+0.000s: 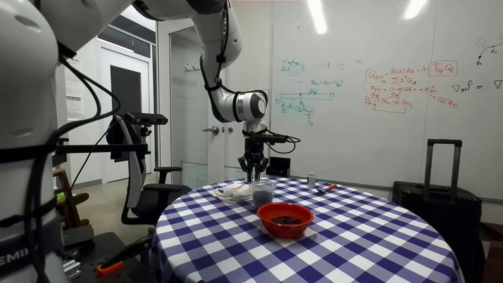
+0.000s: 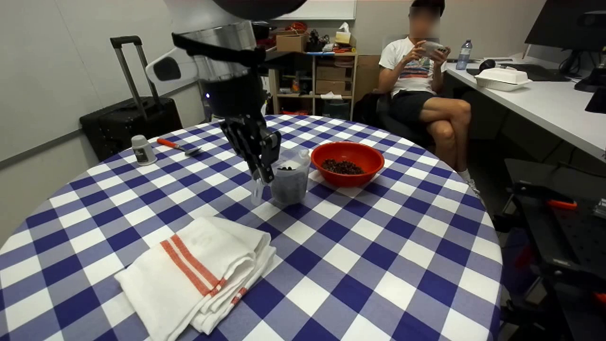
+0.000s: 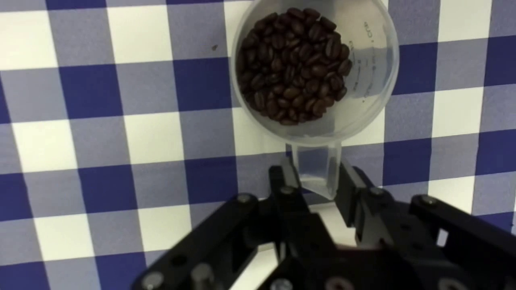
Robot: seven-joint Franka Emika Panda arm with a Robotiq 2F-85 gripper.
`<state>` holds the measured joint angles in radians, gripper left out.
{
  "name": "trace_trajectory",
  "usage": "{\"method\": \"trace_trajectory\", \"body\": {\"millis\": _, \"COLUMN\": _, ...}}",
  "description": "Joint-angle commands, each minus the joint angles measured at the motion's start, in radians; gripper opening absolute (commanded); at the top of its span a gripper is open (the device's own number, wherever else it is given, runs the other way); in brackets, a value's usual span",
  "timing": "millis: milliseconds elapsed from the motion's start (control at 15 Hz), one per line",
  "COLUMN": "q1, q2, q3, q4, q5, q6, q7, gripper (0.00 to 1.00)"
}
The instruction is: Pour some contents from the transparent jar into the bowl
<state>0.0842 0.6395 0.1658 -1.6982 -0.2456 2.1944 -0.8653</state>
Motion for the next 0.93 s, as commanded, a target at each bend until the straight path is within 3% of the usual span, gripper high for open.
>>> {"method": "trace_trajectory", "body": {"millis": 0, "q1": -0.086, "q2": -0.078, "q3": 0.02, "q4": -0.039, "q5": 0.081, "q6": 0.019, "q7": -0.079, "gripper": 0.07}}
{"method": "trace_trajectory", "body": {"millis": 467, "q1": -0.279, "q2": -0.203, "q3": 0.113, "q4": -0.148, "q5": 0.501, "q6": 0.161, "q7": -0.368, "gripper": 0.07}}
{"method": "trace_trajectory", "body": {"millis": 867, "q1": -0.334, "q2": -0.318, "q3": 0.089, "q4": -0.328, "q5": 0.79, "q6": 0.187, "q7": -0.568, "gripper": 0.07}}
